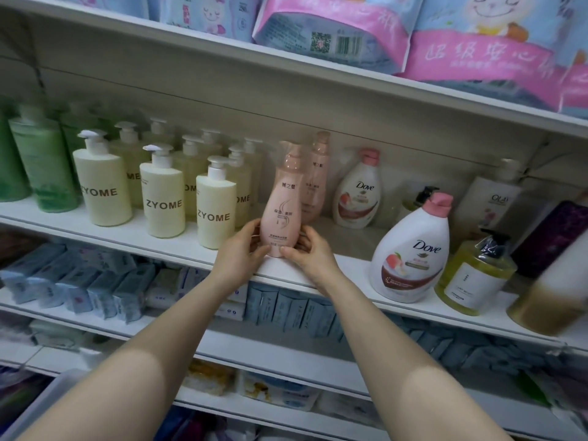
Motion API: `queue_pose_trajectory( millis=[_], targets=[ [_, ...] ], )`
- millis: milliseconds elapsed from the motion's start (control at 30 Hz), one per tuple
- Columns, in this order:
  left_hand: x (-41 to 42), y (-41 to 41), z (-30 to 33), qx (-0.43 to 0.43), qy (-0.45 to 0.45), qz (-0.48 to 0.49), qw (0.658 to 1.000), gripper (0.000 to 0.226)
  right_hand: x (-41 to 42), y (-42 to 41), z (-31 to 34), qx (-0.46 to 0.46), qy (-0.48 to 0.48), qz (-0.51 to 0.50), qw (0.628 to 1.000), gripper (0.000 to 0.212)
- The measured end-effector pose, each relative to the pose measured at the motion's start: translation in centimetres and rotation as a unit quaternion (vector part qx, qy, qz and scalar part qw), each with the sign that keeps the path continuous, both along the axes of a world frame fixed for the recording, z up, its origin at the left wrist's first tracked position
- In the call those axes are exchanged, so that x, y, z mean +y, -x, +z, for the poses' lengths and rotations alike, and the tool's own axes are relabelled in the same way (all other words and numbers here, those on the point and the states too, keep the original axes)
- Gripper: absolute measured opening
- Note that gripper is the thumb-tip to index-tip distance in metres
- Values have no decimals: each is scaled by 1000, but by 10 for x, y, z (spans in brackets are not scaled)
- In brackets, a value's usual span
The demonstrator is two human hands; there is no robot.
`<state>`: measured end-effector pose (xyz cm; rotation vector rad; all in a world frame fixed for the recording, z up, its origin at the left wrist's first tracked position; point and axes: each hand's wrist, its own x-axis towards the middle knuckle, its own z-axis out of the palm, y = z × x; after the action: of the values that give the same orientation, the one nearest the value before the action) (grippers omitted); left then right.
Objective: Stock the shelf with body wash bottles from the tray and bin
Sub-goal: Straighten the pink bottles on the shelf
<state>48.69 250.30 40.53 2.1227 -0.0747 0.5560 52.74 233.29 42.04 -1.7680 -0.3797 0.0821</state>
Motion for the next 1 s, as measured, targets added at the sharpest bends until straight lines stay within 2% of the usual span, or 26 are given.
queue_pose_trajectory(
  millis=[333, 733, 867, 933, 1000],
  targets=[
    [-4, 7, 7, 14, 10, 12, 1000, 56, -2, 5, 5, 7, 11, -3, 1000, 57],
    [-1, 9, 11, 37, 25, -20, 999, 53, -6, 9, 13, 52, 17, 4, 999, 64],
    [4, 10, 18, 58, 17, -53, 997, 53, -6, 8, 23, 64, 63, 26, 996, 66],
    [7, 8, 29, 70, 63, -67, 993, 54, -6, 2, 32, 51, 67, 1, 996, 60],
    [7, 3, 46, 42, 100, -67, 992, 51, -6, -10, 44, 17, 53, -75, 996, 50]
  ],
)
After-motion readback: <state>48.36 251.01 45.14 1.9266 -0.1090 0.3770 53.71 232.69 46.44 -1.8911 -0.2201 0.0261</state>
